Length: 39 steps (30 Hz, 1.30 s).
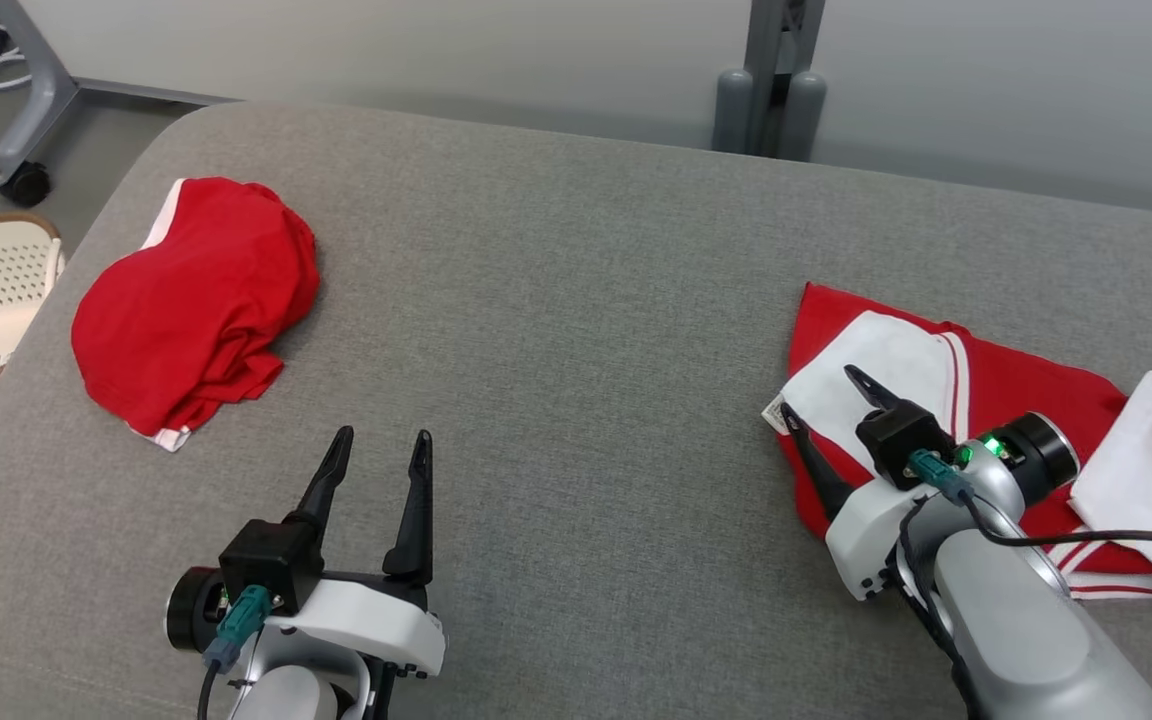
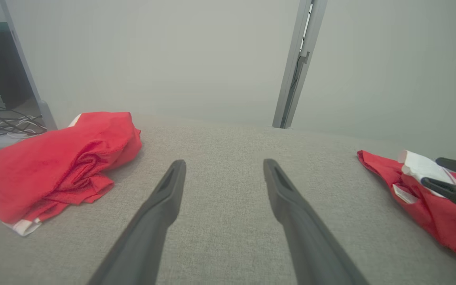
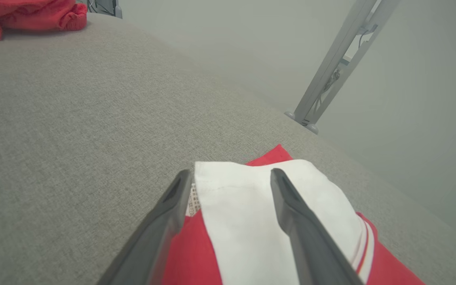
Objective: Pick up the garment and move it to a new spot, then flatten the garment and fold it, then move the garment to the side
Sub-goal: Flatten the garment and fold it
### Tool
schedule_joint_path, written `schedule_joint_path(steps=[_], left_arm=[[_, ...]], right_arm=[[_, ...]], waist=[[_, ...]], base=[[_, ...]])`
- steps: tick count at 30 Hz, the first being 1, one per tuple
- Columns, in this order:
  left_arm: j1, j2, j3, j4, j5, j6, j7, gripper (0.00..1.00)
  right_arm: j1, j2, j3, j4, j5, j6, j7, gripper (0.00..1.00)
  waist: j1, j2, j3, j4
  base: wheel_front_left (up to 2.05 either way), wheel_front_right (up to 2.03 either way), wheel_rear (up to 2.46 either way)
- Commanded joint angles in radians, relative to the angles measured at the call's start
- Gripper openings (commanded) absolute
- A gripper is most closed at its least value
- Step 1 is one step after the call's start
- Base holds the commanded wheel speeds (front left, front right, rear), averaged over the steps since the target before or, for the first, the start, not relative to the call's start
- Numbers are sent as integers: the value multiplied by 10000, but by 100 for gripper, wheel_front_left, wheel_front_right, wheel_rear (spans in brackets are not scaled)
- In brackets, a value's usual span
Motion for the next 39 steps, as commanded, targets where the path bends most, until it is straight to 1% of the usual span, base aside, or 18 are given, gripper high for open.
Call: schedule_joint_path(steps=[1,8,9,10,11,12,16,19,27,35,39], left_arm=[[-160,36,5,-44,-57,59,-8,100],[-142,36,-102,-76,-133,118,-8,100],[-144,36,-104,-80,-142,128,-8,100],[-157,36,-106,-74,-143,133,-8,100],[-176,37,-113,-68,-139,141,-8,100],[-198,36,-120,-66,-123,143,-8,100],[-248,36,-114,-52,-94,135,-8,100],[-232,37,-103,-16,-70,118,-8,100],[-107,37,6,83,63,51,-8,100],[106,39,73,214,195,-40,-8,100],[306,39,98,276,244,-41,-8,100]], right_arm=[[-197,-7,-180,192,-179,2,-37,100],[-514,110,-866,931,-739,2,-50,100],[-557,119,-945,1000,-774,2,-53,95],[-601,131,-1002,1088,-773,2,-52,42],[-638,147,-1054,1137,-805,2,-56,9],[-655,156,-1114,1167,-810,2,-57,0],[-695,150,-1228,1227,-755,2,-63,0],[-725,159,-1158,1029,-416,2,-71,0],[-421,161,-527,-301,1136,2,-75,0],[-826,165,-65,-1637,2238,2,-77,0],[-1235,166,426,-2309,2727,2,-77,0]], waist=[[0,0,77,183],[0,0,160,381],[0,0,172,385],[0,0,183,385],[0,0,194,382],[0,0,202,374],[0,0,213,324],[0,0,195,262],[0,0,-91,-59],[0,0,-722,-290],[0,0,-1086,-300]], base=[[0,0,0],[0,0,0],[0,0,0],[0,0,0],[0,0,0],[0,0,0],[0,0,0],[0,0,0],[0,0,0],[0,0,0],[0,0,0]])
